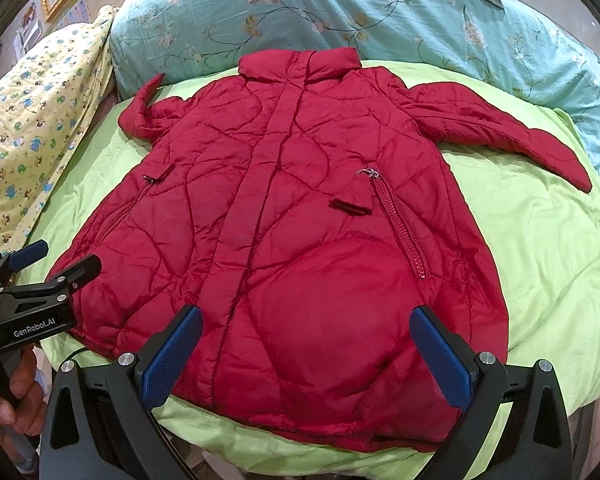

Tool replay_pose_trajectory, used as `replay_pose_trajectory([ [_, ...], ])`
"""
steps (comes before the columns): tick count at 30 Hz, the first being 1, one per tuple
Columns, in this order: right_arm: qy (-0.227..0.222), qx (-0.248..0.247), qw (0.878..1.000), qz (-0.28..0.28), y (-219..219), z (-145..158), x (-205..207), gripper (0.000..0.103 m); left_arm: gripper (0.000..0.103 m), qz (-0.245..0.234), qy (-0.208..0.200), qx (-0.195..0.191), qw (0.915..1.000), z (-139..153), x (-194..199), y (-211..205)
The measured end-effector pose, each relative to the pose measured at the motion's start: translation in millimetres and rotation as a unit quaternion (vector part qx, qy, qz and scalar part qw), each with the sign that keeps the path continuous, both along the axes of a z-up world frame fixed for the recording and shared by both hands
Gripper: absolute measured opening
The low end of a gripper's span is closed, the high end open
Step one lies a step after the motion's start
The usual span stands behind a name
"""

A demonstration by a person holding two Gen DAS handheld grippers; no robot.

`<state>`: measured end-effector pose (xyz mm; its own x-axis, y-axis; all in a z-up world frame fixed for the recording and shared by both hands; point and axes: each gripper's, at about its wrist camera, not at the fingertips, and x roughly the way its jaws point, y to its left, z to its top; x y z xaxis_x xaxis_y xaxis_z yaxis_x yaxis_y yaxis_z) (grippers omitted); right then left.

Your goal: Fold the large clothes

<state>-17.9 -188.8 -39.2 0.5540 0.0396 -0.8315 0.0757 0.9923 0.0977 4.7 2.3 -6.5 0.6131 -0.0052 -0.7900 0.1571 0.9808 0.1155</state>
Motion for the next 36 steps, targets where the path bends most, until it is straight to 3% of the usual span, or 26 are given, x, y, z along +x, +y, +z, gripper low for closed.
replay_pose_trajectory([
  [9,-0.044,-0.002,0.999,0.003,-1,0,0,0.103,0.103,0.000,-0.012,0.007,0.9999,1,2,-1],
  [18,-0.046,0.047,0.998,0.000,-10,1,6,0.103,0.103,-0.001,-0.018,0.009,0.9998,2,6,-2],
  [26,-0.053,0.030,0.998,-0.018,-27,5,12,0.103,0.103,0.000,-0.014,0.014,0.9998,2,17,-2],
  [32,-0.068,0.049,0.996,-0.027,-48,4,19,0.103,0.103,0.000,-0.006,-0.001,1.0000,-1,31,0],
  [36,-0.067,0.052,0.995,-0.051,-75,2,27,0.103,0.103,0.000,-0.004,-0.031,0.9995,0,42,7],
])
